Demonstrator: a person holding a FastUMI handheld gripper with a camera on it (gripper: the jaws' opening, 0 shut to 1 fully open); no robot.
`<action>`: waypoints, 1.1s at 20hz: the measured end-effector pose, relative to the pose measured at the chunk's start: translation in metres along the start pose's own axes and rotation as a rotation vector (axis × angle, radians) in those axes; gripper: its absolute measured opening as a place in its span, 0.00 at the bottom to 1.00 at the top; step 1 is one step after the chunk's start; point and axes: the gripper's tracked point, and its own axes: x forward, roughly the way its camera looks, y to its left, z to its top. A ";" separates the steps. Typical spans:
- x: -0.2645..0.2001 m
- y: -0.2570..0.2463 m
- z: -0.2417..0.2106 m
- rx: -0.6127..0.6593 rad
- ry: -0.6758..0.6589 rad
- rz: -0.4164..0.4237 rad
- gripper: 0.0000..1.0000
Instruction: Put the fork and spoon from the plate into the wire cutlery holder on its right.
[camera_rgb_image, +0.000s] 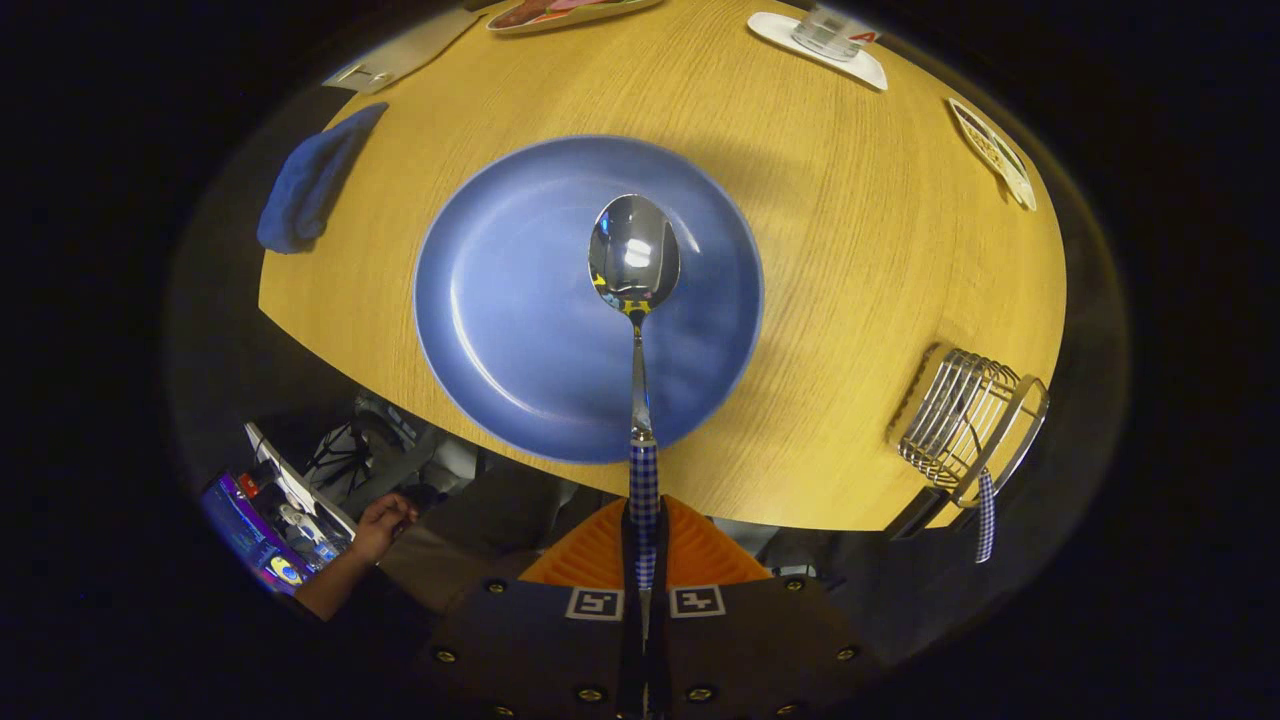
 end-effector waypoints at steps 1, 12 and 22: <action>-0.003 -0.007 -0.006 0.002 0.006 -0.003 0.03; -0.028 -0.053 -0.049 0.066 0.023 0.061 0.03; -0.076 -0.097 -0.098 0.126 0.071 0.122 0.02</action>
